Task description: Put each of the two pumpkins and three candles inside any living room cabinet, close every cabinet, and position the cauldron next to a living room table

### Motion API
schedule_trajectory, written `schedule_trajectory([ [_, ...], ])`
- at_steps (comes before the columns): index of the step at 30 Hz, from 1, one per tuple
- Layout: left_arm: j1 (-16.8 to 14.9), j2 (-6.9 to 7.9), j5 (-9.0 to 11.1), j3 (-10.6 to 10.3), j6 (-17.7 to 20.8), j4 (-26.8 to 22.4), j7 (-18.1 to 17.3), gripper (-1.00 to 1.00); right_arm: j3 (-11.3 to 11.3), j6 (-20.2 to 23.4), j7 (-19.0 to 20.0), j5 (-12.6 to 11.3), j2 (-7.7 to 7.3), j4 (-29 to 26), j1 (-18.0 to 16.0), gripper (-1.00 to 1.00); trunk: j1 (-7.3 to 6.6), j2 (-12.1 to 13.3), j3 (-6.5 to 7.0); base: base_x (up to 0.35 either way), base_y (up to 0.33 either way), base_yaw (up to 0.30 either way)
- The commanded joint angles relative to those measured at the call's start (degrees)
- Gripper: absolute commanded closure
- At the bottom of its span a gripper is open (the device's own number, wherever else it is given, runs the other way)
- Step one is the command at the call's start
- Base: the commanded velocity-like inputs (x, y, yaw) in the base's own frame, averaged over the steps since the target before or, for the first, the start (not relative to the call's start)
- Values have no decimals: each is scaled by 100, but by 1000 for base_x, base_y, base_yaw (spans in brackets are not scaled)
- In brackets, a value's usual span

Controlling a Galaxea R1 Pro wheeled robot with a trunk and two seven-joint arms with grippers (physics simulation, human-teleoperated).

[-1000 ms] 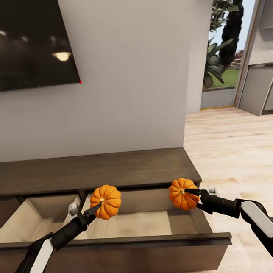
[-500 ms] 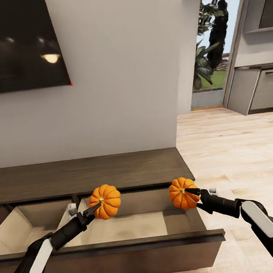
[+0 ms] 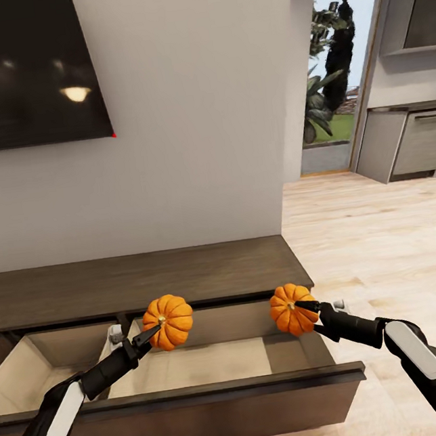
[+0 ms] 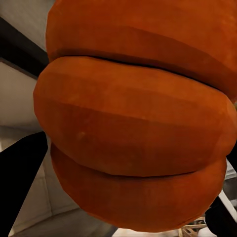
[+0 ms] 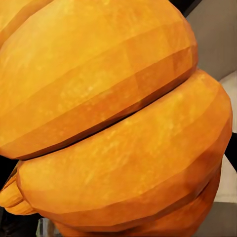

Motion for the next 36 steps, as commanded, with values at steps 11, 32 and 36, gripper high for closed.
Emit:
schedule_trajectory([
  [11, 3, 7, 41, 28, 12, -52, -43, 100, -34, -122, 46, 30, 172, -60, -4, 100, -1, -2, -5, 0, 0, 0],
  [32, -2, -36, 50, 44, 25, -81, 518, 100, -15, -334, 10, 50, 338, -88, -6, 100, 6, -6, -72, 0, 0, 0],
  [36, -2, -117, 174, 45, 44, -120, 1093, 100, -7, -333, 2, 50, 341, -86, -6, 100, 6, -6, -72, 0, 0, 0],
])
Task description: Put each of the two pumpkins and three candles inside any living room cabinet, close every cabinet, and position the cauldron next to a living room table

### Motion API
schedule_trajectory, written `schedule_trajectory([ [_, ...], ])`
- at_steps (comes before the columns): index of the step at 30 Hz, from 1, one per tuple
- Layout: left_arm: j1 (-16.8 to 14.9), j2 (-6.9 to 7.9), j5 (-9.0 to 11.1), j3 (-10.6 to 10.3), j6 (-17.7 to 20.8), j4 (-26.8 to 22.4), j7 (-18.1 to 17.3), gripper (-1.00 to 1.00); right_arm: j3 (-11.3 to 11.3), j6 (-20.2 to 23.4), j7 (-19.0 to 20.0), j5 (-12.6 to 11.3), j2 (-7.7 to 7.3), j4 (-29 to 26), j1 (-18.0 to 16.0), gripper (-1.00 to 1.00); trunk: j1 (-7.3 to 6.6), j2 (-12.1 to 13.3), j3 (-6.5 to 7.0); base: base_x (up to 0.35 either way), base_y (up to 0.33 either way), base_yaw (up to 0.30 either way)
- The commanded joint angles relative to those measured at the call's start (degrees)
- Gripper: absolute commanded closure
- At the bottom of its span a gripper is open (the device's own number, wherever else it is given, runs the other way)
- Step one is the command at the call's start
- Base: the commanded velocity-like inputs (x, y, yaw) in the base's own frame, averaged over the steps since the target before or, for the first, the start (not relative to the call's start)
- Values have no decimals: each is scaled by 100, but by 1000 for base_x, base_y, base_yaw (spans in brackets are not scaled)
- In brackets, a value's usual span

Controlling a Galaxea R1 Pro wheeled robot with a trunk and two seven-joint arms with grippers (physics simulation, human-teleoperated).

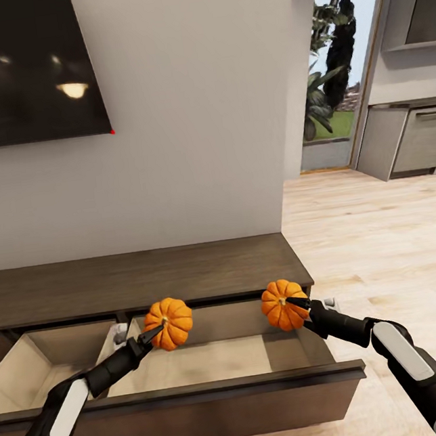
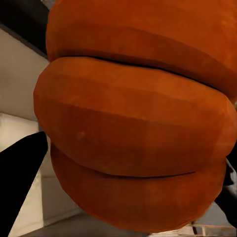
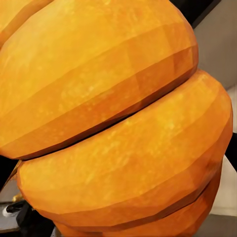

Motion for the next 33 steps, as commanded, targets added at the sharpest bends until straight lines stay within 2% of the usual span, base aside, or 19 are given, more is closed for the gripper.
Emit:
schedule_trajectory([
  [1, -3, -14, 77, 4, 45, -8, 102, 100, 10, 8, 32, 16, -1, 2, -3, 100, -1, -2, -5, 0, 0, 0],
  [5, -3, -98, 176, -1, 48, -105, 478, 100, 140, 8, -47, 124, 80, 2, -3, 100, -1, -2, -5, 0, 0, 0],
  [9, 2, -314, 227, -3, 77, -519, 1048, 100, 194, 8, -421, 198, 251, -7, -3, 100, -1, -2, -5, 0, 0, 0],
  [12, 5, -398, 331, -9, 133, -648, 1363, 100, 206, 8, -601, 206, 364, -14, -3, 100, -1, -2, -5, 0, 0, 0],
  [20, 6, -431, 421, -32, 162, -694, 1595, 100, 218, 2, -875, 241, 567, -65, -3, 100, 9, -8, -94, 0, 0, 0],
  [22, 6, -445, 429, -39, 162, -696, 1873, 100, 228, -2, -901, 248, 636, -72, -3, 100, 9, -8, -94, 0, 0, 0],
  [24, 6, -518, 464, -40, 163, -697, 2150, 100, 265, -9, -918, 258, 686, -74, -3, 100, 9, -8, -94, 0, 0, 0],
  [25, 6, -592, 488, -36, 163, -701, 2320, 100, 285, -30, -933, 296, 711, -76, -3, 100, 9, -8, -94, 0, 0, 0],
  [27, 6, -645, 503, -38, 163, -745, 2452, 100, 303, -182, -947, 380, 754, -73, -3, 100, 9, -8, -94, 0, 0, 0],
  [29, 6, -668, 510, -39, 163, -804, 2508, 100, 310, -364, -965, 449, 818, -65, -3, 100, 9, -8, -94, 0, 0, 0],
  [33, 6, -681, 519, -40, 163, -842, 2548, 100, 315, -554, -1120, 642, 1038, -34, -3, 100, 9, -8, -94, 0, 0, 0],
])
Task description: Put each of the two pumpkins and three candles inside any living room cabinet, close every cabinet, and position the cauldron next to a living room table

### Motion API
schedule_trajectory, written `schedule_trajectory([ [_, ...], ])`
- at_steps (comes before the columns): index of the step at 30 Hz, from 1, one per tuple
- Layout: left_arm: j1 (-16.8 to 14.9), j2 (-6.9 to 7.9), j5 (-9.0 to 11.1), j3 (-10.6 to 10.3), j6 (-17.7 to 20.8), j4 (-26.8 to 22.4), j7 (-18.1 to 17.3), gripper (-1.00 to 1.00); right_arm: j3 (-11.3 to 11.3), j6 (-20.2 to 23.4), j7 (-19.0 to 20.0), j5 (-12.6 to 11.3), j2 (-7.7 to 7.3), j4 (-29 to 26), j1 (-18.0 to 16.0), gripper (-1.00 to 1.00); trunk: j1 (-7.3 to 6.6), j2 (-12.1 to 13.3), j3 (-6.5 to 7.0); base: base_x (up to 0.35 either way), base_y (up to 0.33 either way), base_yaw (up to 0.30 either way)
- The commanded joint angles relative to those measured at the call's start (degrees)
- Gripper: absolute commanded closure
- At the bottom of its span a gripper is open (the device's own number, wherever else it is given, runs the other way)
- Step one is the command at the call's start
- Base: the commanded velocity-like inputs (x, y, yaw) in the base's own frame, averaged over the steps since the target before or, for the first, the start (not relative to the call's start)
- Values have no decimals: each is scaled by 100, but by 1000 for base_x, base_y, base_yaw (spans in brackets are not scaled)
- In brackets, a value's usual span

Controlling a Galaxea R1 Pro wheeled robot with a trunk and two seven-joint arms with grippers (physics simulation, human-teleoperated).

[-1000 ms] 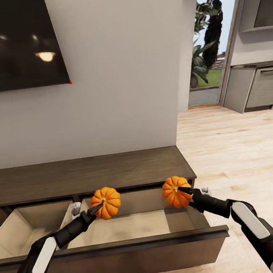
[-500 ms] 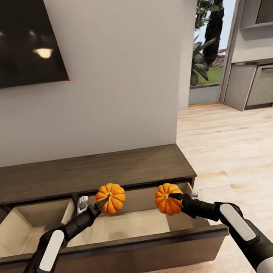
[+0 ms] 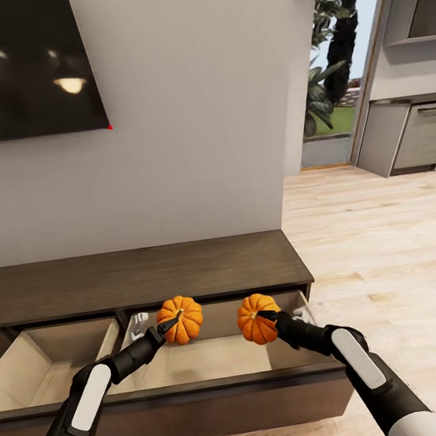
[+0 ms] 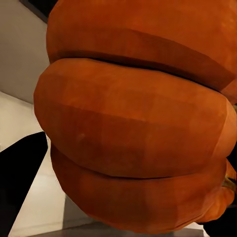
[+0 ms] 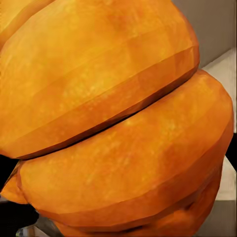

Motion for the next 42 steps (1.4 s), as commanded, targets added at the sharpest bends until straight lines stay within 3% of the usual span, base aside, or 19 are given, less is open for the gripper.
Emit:
schedule_trajectory([
  [1, -3, -3, 16, 12, 41, -3, -7, 100, 3, -60, -57, 46, 51, 1, -4, 100, -2, -2, -5, 0, 0, 0],
  [8, -3, -14, 15, -1, 41, -7, 23, 100, 22, -729, -163, 195, 209, 32, -4, 100, 9, -8, -94, 0, 0, 0],
  [13, -3, -108, 10, -5, 41, -7, 312, 100, 84, -781, -166, 211, 230, 55, -4, 100, 11, -9, -116, 0, 0, 0],
  [18, -3, -149, 4, -5, 41, -7, 375, 100, 96, -897, -172, 268, 243, 65, -4, 100, 11, -9, -116, 0, 0, 0],
  [26, -5, -161, 13, -13, 40, 1, 521, 100, 103, -958, -380, 309, 380, 67, -12, 100, 32, -20, -293, 0, 0, 0],
  [34, -3, -212, 10, -11, 34, 2, 621, 100, 113, -960, -394, 311, 396, 66, -14, 100, 53, -30, -470, 0, 0, 0],
  [42, -3, -215, 11, -5, 35, 2, 623, 100, 343, -984, -401, 319, 397, 60, -14, 100, 68, -38, -603, 0, 0, 0],
])
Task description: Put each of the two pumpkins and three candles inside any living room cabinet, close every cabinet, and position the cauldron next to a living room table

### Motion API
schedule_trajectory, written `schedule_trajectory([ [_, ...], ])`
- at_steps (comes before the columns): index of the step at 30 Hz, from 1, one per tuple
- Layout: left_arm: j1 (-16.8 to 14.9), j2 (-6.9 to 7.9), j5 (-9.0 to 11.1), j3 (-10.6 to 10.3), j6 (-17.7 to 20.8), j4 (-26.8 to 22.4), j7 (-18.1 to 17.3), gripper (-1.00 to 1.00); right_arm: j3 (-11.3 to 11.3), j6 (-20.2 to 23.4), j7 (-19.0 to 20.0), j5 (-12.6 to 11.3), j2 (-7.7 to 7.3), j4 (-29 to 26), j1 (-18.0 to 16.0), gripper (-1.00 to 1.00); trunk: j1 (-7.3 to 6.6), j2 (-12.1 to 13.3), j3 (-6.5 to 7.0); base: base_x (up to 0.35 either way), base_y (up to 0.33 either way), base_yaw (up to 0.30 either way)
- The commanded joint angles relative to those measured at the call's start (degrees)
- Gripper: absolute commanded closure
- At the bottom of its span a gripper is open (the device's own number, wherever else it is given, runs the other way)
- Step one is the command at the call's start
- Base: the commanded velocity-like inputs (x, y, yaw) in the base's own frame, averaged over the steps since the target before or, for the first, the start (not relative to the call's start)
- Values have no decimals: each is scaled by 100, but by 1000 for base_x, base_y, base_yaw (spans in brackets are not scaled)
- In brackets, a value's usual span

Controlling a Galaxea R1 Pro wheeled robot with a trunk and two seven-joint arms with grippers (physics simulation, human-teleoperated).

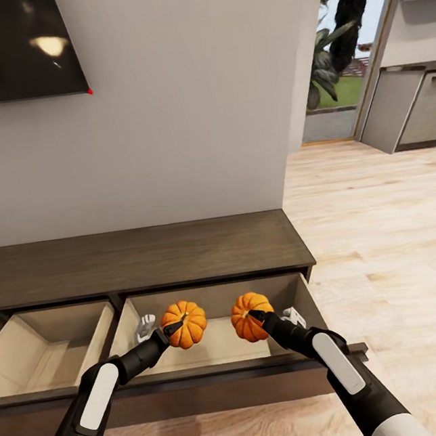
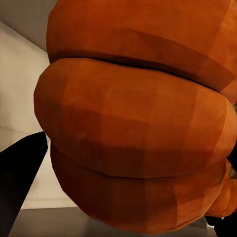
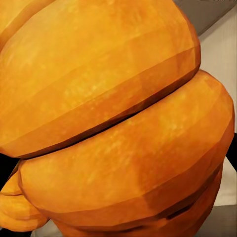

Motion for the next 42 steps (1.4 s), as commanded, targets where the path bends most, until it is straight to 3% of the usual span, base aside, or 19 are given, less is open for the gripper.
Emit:
schedule_trajectory([
  [1, -3, -2, -1, 12, 36, -2, -17, 100, 4, 8, -42, -52, 0, -7, -3, 100, -1, -2, -5, 0, 0, 0],
  [36, -5, -2, -10, 12, 41, -9, 5, 100, 42, -226, -184, -70, 0, 115, -106, 100, 1, -3, -27, 36, 16, 0],
  [42, -5, -9, 6, 12, 41, -28, 401, 100, 43, -225, -233, -70, 0, 115, -106, 100, 1, -3, -27, 0, 0, 0],
])
